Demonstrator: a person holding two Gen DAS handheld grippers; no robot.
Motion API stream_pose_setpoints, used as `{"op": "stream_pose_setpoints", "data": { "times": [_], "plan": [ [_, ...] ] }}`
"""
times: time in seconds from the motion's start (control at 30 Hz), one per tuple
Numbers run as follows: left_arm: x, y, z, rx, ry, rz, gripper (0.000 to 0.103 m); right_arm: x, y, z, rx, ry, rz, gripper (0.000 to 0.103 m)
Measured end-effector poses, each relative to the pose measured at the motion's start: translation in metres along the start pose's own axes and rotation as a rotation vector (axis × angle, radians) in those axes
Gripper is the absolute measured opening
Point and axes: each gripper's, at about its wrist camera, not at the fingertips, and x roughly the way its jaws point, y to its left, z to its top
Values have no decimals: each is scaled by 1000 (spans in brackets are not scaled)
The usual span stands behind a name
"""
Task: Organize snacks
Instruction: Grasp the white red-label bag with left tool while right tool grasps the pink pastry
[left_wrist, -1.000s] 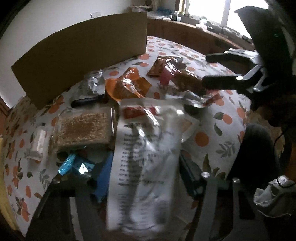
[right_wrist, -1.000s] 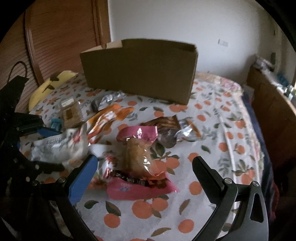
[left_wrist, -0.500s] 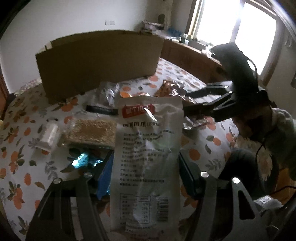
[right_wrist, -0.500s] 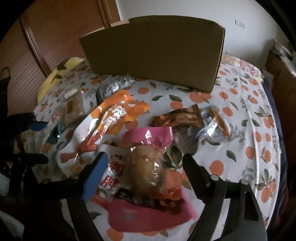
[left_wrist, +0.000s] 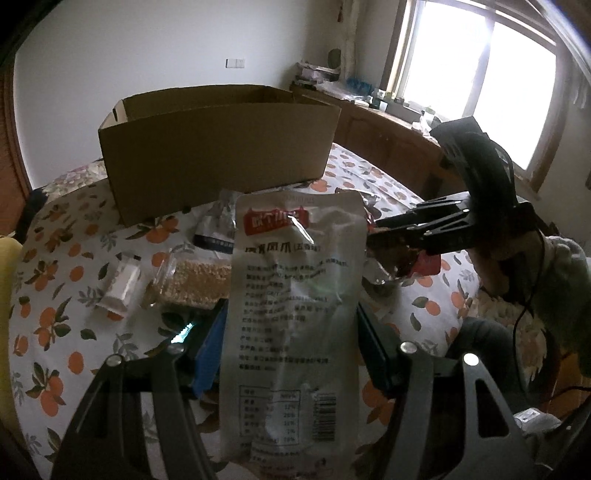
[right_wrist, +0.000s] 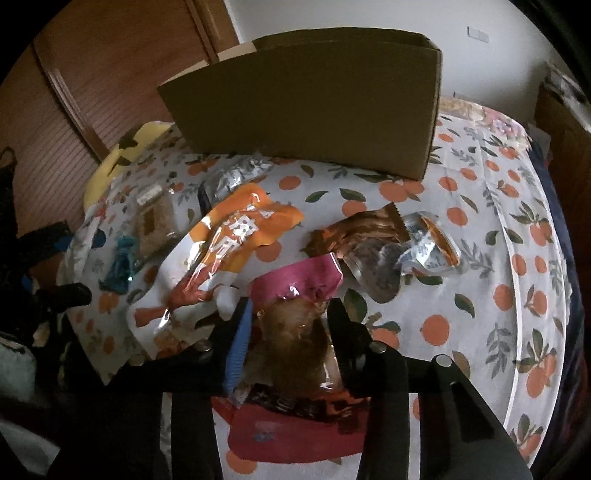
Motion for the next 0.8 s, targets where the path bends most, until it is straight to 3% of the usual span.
{"op": "stream_pose_setpoints", "data": {
  "times": [0.33, 0.53, 0.67, 0.77, 0.8],
  "plan": [
    [-9, -1, 4, -3, -29, 16, 65, -14, 6, -1, -21, -53, -28, 34],
    [-9, 1, 7, -10, -35, 23, 65, -7, 7, -2, -34, -41, -40, 35],
    [-8, 0, 7, -6, -31, 27, 65, 10, 6, -5, -49, 26, -62, 44],
    [-7, 0, 7, -7, -33, 27, 65, 15, 7, -11, -77, 28, -92, 43],
    [-7, 0, 7, -7, -32, 28, 65, 13, 6, -10, -61, 23, -95, 38]
  ]
}}
